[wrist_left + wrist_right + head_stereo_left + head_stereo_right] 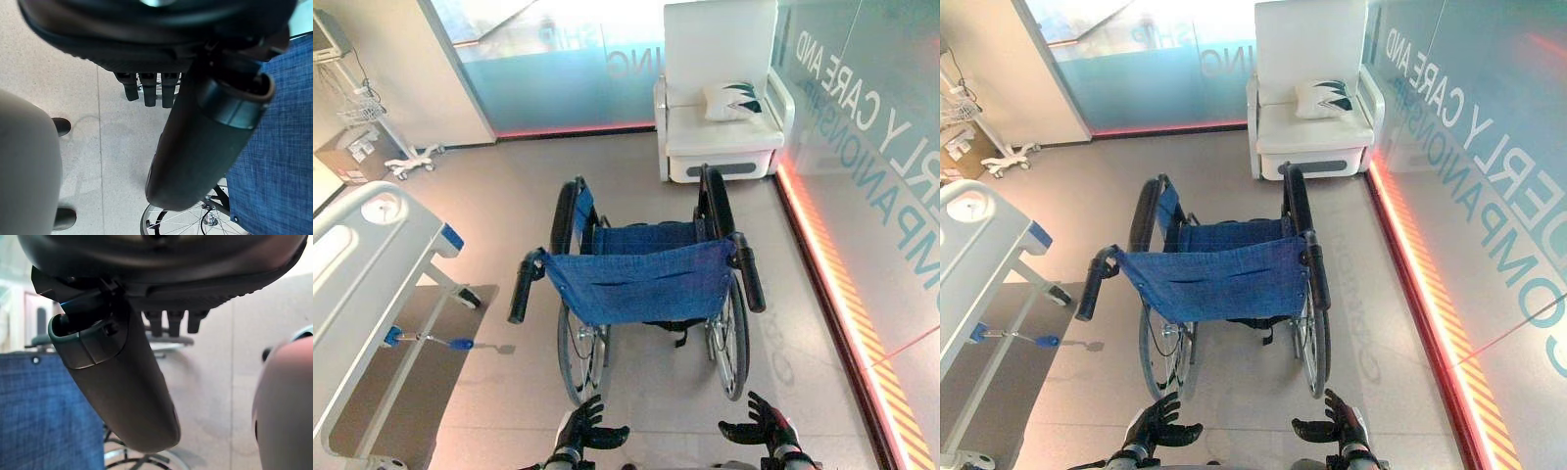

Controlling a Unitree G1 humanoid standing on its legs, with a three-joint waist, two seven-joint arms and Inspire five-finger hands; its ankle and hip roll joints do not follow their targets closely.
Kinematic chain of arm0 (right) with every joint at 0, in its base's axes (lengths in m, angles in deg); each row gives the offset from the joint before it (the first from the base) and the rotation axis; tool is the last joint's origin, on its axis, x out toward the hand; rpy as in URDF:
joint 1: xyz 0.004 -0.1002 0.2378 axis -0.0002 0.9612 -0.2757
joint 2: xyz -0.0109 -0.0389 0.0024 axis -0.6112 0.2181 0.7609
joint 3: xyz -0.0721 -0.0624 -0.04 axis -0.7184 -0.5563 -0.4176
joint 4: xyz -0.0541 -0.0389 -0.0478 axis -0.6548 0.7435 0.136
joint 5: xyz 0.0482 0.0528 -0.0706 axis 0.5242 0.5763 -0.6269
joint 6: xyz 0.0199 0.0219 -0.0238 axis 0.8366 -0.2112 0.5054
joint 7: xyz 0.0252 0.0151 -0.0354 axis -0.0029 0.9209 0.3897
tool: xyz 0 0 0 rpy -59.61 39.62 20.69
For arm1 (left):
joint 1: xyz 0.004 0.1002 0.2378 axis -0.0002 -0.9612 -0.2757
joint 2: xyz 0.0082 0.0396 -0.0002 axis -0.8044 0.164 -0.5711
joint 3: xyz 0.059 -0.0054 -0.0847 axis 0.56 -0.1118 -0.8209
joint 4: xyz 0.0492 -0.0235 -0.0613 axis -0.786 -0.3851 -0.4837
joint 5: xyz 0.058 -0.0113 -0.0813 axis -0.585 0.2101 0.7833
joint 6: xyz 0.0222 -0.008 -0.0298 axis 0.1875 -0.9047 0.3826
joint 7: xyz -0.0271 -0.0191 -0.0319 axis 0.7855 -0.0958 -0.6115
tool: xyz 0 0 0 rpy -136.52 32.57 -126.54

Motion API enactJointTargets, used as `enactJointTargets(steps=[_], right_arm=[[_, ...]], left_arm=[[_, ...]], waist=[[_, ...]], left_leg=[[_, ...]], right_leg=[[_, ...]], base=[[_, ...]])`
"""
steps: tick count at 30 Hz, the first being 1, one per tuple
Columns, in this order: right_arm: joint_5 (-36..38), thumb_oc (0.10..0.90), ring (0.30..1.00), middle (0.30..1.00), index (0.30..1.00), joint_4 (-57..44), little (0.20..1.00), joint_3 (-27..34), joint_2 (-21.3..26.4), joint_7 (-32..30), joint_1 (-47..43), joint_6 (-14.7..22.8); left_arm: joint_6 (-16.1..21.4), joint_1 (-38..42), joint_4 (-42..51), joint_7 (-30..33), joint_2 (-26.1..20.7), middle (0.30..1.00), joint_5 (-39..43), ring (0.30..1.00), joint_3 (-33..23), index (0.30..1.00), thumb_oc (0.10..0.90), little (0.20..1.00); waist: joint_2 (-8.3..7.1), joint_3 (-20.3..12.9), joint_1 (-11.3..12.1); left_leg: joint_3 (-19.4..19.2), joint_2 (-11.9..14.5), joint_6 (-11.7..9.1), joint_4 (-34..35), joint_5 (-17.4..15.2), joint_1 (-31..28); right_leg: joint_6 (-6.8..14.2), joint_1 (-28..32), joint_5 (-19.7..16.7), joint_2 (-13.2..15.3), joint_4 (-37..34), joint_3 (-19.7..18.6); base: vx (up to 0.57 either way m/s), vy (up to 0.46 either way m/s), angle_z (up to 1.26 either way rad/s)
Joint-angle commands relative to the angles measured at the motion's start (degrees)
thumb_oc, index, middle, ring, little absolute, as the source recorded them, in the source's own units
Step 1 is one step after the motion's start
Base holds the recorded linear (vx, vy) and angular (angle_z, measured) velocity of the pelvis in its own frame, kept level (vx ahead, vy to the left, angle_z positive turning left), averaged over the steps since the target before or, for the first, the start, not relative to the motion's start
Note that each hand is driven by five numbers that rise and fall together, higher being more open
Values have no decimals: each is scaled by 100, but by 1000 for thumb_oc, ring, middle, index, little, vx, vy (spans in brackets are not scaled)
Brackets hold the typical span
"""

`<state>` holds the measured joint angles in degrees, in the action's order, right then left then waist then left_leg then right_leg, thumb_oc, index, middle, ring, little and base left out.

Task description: Push the wheelchair next to the bed

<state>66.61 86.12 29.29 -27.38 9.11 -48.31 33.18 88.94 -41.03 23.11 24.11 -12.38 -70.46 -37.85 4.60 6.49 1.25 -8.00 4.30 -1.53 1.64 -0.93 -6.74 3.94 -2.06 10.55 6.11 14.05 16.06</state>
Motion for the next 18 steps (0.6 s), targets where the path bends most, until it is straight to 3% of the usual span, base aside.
enactJointTargets(steps=[1, 11, 18], right_arm=[[-203, 800, 900, 900, 900, -251, 900, -287, 17, -278, -391, 324], [-426, 800, 900, 900, 900, -435, 900, -238, 123, -589, -378, 395], [-530, 800, 900, 900, 900, -1035, 900, -196, 363, -1031, -477, 120]], left_arm=[[396, 33, 310, 113, -129, 900, -144, 900, -132, 900, 800, 900], [304, 65, 487, 163, -187, 900, -90, 900, -288, 900, 800, 900], [243, 170, 815, 536, -363, 900, 151, 900, -499, 900, 800, 900]], waist=[[-344, 134, 40], [-370, 132, 48], [-367, 139, 40]], left_leg=[[96, -607, 220, 55, -200, 5], [103, -626, 238, 79, -205, -37], [97, -624, 236, 95, -193, -84]], right_leg=[[156, 790, -749, -44, -1214, 188], [154, 799, -766, -49, -1214, 161], [161, 824, -797, -45, -1227, 123]], base=[[0, 0, 0], [0, -2, 0], [0, 0, 0]])
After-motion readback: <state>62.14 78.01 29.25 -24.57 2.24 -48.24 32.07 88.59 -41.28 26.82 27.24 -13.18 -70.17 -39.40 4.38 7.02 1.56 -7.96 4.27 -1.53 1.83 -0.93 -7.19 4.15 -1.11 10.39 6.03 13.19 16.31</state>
